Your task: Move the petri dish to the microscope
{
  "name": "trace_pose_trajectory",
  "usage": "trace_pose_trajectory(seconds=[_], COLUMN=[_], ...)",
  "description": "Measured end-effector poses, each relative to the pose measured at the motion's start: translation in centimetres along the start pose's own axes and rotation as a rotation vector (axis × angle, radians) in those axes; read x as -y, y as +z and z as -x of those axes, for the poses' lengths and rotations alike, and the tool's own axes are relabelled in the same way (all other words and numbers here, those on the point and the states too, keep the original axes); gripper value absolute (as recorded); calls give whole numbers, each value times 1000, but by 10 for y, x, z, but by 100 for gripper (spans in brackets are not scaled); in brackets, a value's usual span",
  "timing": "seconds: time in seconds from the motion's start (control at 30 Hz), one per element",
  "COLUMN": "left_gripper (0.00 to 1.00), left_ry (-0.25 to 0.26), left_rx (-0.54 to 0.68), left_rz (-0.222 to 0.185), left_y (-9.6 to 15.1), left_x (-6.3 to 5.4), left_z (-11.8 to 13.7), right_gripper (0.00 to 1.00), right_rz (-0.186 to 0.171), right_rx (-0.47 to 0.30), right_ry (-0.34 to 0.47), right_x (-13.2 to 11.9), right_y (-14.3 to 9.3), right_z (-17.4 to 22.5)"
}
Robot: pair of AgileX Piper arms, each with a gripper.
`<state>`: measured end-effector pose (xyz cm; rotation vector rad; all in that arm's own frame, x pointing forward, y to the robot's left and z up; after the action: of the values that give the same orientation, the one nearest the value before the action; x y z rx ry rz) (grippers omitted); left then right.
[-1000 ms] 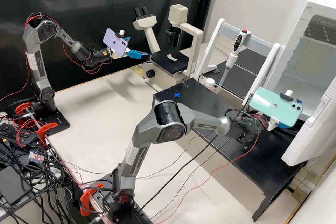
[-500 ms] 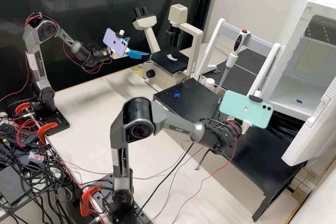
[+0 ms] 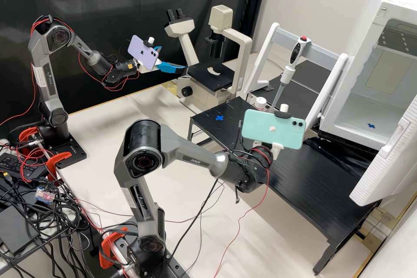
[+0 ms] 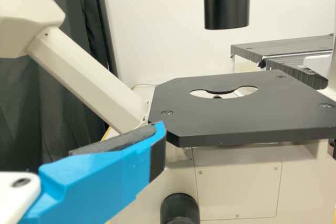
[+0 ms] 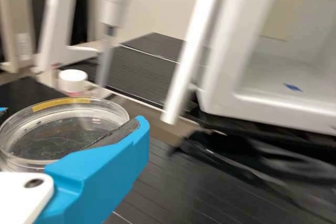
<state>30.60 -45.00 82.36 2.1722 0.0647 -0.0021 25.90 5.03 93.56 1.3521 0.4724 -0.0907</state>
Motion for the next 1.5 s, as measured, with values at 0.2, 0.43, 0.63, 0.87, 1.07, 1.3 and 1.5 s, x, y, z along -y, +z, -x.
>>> trace_pose_trajectory(seconds=[0.2,0.43,0.63,0.87,1.07,1.3,1.5], left_gripper=[100,100,100,100,100,100,100], left_ry=[0,0,0,0,0,0,0], left_rx=[0,0,0,0,0,0,0], left_rz=[0,0,0,0,0,0,0], left_y=[0,0,0,0,0,0,0], left_x=[0,0,0,0,0,0,0], left_z=[0,0,0,0,0,0,0], right_gripper=[0,0,0,0,0,0,0], right_rz=[38,42,1,-25,-17,-10,9], right_rx=[-108,-138,-137,-152,-145,-128,-116], right_ry=[-75,-161,-218,-254,-270,-276,-276], right_x=[19,39,49,56,61,65,72], right_y=[-37,-65,-87,-112,-126,-140,-154], right_z=[-17,-42,-67,-90,-112,-136,-151])
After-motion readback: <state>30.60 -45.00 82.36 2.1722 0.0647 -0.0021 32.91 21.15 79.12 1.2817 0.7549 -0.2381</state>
